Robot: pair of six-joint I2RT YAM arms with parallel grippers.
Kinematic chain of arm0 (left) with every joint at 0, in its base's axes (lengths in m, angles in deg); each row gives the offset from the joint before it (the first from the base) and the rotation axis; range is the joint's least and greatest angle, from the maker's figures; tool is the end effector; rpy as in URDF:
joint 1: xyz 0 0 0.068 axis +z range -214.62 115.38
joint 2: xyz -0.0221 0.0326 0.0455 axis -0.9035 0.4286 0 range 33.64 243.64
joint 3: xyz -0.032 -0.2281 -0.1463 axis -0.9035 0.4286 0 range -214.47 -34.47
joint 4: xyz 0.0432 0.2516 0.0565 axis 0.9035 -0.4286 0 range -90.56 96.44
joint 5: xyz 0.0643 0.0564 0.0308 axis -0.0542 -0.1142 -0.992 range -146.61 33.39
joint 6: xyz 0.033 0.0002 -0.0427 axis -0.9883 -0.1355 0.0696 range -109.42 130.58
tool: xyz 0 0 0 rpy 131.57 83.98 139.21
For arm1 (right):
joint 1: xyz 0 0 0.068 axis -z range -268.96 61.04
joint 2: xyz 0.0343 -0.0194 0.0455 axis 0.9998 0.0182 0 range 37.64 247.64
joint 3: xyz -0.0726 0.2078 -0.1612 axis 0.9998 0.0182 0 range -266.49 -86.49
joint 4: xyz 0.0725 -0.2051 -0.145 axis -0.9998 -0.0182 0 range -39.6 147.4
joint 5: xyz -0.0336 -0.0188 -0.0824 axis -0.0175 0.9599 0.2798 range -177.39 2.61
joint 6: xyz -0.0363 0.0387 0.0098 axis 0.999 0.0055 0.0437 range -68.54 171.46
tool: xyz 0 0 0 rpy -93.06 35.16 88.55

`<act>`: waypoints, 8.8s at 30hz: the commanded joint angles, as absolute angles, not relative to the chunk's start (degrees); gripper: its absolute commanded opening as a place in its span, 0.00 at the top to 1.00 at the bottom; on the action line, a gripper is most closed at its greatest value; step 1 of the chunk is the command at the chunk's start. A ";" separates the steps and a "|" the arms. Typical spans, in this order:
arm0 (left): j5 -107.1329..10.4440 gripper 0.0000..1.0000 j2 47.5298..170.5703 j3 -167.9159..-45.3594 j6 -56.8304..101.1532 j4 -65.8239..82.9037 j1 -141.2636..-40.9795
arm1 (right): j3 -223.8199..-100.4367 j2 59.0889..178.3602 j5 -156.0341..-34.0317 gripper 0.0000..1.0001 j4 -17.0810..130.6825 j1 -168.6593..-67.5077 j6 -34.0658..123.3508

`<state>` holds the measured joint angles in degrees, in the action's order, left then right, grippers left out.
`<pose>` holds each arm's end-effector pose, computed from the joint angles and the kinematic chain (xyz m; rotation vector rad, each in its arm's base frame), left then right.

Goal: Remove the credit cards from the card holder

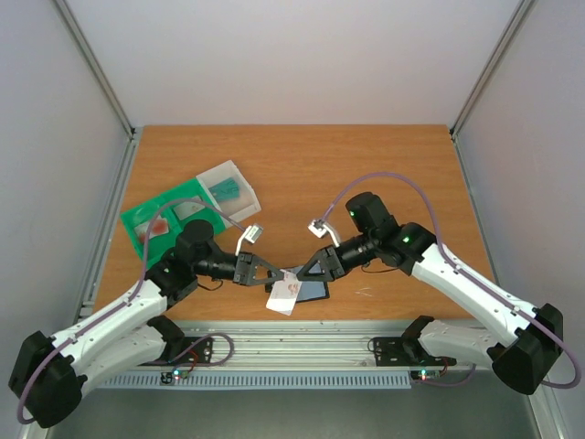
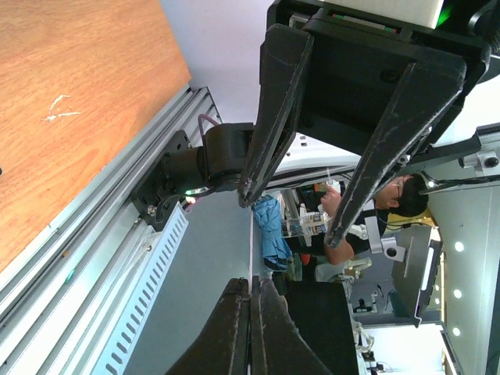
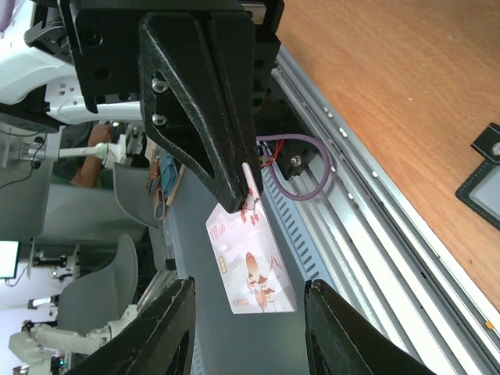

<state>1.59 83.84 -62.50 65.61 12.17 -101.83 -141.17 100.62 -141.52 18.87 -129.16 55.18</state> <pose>0.1326 -0.1387 0.2532 0.5357 2.2001 -1.9334 0.1465 0.1615 0.3035 -1.3146 1.9946 1.4262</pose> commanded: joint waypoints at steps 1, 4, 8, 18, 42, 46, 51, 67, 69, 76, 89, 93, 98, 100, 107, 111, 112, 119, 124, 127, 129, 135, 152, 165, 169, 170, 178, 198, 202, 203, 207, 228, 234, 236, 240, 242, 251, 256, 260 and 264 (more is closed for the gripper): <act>3.58 1.00 83.13 -63.91 64.63 12.96 -102.06 | -141.24 101.66 -144.51 0.61 22.02 -130.15 54.48; 3.64 1.00 83.08 -63.91 64.63 13.19 -102.06 | -141.24 102.30 -144.41 0.61 22.57 -130.50 54.31; 3.77 1.00 82.73 -63.69 64.71 13.42 -102.04 | -141.44 103.38 -143.69 0.61 22.12 -130.85 54.45; 4.12 1.00 82.76 -63.41 65.31 14.28 -102.06 | -140.74 103.81 -144.03 0.70 22.79 -130.99 54.43; -1.61 0.72 80.70 -67.05 65.00 9.24 -102.06 | -136.66 102.13 -144.46 0.99 33.45 -131.09 44.53; -11.35 0.46 76.70 -70.91 61.37 -2.36 -102.06 | -135.50 100.93 -141.31 0.99 37.27 -131.02 39.40; -21.30 0.34 71.32 -72.76 62.24 -8.27 -102.03 | -134.51 99.47 -135.40 0.99 42.84 -130.97 31.66; -38.65 0.29 55.92 -67.35 75.24 -10.95 -102.02 | -130.56 96.53 -113.94 0.99 62.70 -131.07 11.27; -38.84 0.30 55.94 -66.49 77.09 -9.75 -102.06 | -129.56 96.83 -112.96 0.99 66.61 -131.36 8.72; -36.79 0.39 58.99 -62.93 82.80 0.85 -102.06 | -126.84 100.55 -112.84 0.99 76.42 -132.45 1.86; -36.44 0.69 64.89 -62.15 84.41 5.83 -102.06 | -122.33 100.77 -110.29 0.99 81.21 -133.96 -1.18; -37.29 0.92 64.33 -62.23 84.00 4.76 -102.04 | -121.91 101.07 -110.22 0.99 81.09 -133.91 -1.32; -37.71 1.00 63.94 -62.41 82.65 2.91 -102.06 | -121.87 101.90 -110.91 0.99 80.90 -133.96 -1.21; -37.60 1.00 64.02 -62.48 81.99 2.30 -102.04 | -121.91 102.17 -111.71 0.93 81.11 -133.91 -0.75; -38.54 1.00 66.68 -66.59 73.98 -6.14 -102.06 | -123.32 99.34 -112.44 0.65 73.44 -133.96 4.78; -38.51 1.00 68.45 -69.32 70.03 -8.35 -101.81 | -124.04 94.93 -110.44 0.41 64.53 -133.94 9.53; -38.70 1.00 68.98 -70.26 69.35 -9.43 -101.65 | -124.07 93.85 -109.89 0.36 62.53 -133.96 10.67; -33.90 1.00 75.30 -77.21 63.19 -15.91 -96.12 | -125.53 87.43 -108.34 0.02 51.26 -133.90 19.00; -33.06 1.00 79.54 -81.08 59.74 -24.04 -89.30 | -127.67 86.56 -109.84 0.02 45.40 -133.95 23.03; -31.92 1.00 81.19 -82.41 57.26 -27.11 -84.64 | -128.31 86.24 -110.28 0.02 43.68 -133.93 24.28; -33.05 1.00 81.81 -83.34 55.82 -29.49 -81.89 | -128.62 86.24 -110.93 0.02 42.92 -133.95 25.07; -38.33 1.00 83.76 -87.52 50.22 -36.61 -74.94 | -128.21 85.92 -112.81 0.02 41.21 -133.93 25.93; -44.83 1.00 99.69 -95.05 41.11 -39.27 -59.05 | -127.03 84.41 -112.89 0.02 40.41 -133.93 26.52; -44.34 1.00 113.90 -98.74 41.29 -32.85 -56.54 | -127.42 83.83 -112.50 0.01 40.53 -133.93 27.66; -44.10 1.00 116.86 -98.87 41.35 -30.00 -56.54 | -127.49 83.07 -111.64 0.02 39.78 -133.91 28.16; -44.41 1.00 117.52 -99.03 41.41 -29.61 -56.55 | -127.39 82.96 -111.45 0.01 39.86 -133.92 28.17; -45.23 1.00 122.70 -101.72 40.26 -28.50 -56.52 | -128.50 84.11 -110.50 0.02 39.08 -133.93 29.42; -45.35 0.95 128.49 -100.27 40.75 -24.19 -56.49 | -128.73 82.69 -107.26 0.01 37.75 -133.93 30.63; -45.53 0.94 129.15 -100.47 40.41 -24.48 -56.49 | -129.94 84.02 -107.34 0.02 36.49 -133.94 30.75; -45.65 0.94 129.18 -100.43 40.38 -24.63 -56.53 | -130.43 84.27 -107.16 0.02 35.88 -133.89 30.78; -47.14 0.94 129.35 -100.12 40.29 -23.98 -56.52 | -129.66 83.94 -106.10 0.02 35.35 -133.95 30.26; -49.30 0.97 131.38 -101.48 40.45 -24.63 -56.58 | -130.71 83.38 -105.15 0.02 33.46 -133.91 31.62; -50.82 0.94 130.75 -101.14 41.29 -24.06 -56.56 | -130.88 83.43 -104.99 0.01 33.25 -133.95 31.99; -51.19 0.91 130.44 -101.02 41.49 -23.98 -56.54 | -130.88 83.30 -104.76 0.02 32.97 -133.93 32.12; -51.04 0.88 130.68 -101.41 41.69 -24.22 -56.49 | -130.97 83.04 -104.31 0.02 32.80 -133.95 32.21; -51.13 0.88 130.76 -101.55 41.62 -24.48 -56.49 | -131.37 83.04 -104.31 0.01 32.26 -133.95 32.28; -51.22 0.82 130.72 -102.02 41.57 -25.12 -56.54 | -131.83 82.70 -103.98 0.02 31.30 -133.93 32.56; -51.16 0.74 129.36 -103.29 40.72 -27.87 -56.54 | -132.29 83.00 -104.08 0.02 30.44 -133.93 32.84; -50.90 0.62 124.62 -103.61 39.97 -30.56 -56.51 | -133.04 82.66 -103.39 0.02 28.26 -133.95 33.93; -48.68 0.49 119.99 -104.69 39.14 -34.88 -56.54 | -133.83 83.73 -101.96 0.02 24.05 -133.96 34.73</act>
<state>-50.06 125.93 -102.02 40.34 -30.64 -56.81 -131.36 83.29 -104.23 28.60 -133.66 32.67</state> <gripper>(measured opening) 0.463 0.986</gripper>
